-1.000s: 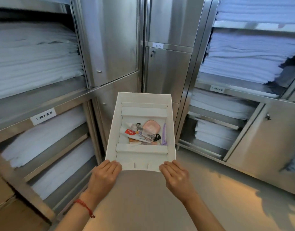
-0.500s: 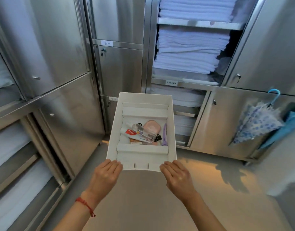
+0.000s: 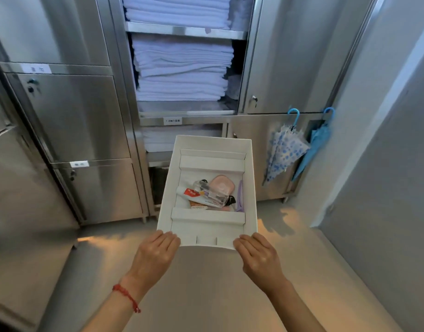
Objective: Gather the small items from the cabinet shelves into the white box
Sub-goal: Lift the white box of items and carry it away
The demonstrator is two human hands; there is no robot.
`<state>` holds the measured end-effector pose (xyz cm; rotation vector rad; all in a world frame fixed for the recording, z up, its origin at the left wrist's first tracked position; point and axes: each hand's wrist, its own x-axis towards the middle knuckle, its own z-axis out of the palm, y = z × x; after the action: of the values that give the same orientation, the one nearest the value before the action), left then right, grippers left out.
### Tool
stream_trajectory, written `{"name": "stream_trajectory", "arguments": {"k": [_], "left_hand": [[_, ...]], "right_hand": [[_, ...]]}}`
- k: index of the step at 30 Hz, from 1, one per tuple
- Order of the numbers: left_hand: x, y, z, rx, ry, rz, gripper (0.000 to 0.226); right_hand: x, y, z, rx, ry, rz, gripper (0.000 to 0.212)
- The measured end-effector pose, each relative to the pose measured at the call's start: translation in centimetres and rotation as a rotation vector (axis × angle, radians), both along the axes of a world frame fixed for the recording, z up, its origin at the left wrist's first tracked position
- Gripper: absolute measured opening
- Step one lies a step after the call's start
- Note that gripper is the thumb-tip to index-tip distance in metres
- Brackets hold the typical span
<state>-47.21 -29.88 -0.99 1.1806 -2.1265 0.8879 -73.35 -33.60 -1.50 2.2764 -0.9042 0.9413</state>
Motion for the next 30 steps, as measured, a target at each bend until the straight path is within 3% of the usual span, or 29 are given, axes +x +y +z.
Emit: {"name": "stream_trajectory", "arguments": {"k": [3,7,10,14,23,30], "left_hand": [[-1.2,-1.7,0.1,0.006,0.001,-0.07,0.054],[-2.9,-3.5,0.1,0.025,0.0,-0.158,0.031],[-4.4,-4.7,-0.2,0.029,-0.026,-0.244,0.035],[-7.3,-6.2,-0.3,0.028,-0.021,-0.35,0.062],[-15.7,-8.0,0.1,0.044,-0.022,-0.512,0.064],[-23.2,-9.2,0.1,0.008,-0.005,-0.582,0.062]], "right_hand": [[-1.3,0.4,0.0,-0.008,-0.003,-0.082,0.047],[-3.0,1.1,-0.3,-0.006,0.009,-0.188,0.046],[-4.4,1.9,-0.5,0.003,0.012,-0.258,0.043],[-6.9,3.1,-0.5,0.013,0.015,-0.35,0.045],[-14.0,5.4,-0.8,0.042,0.015,-0.507,0.029],[-20.3,6.0,-0.2,0.039,-0.012,-0.588,0.047]]}}
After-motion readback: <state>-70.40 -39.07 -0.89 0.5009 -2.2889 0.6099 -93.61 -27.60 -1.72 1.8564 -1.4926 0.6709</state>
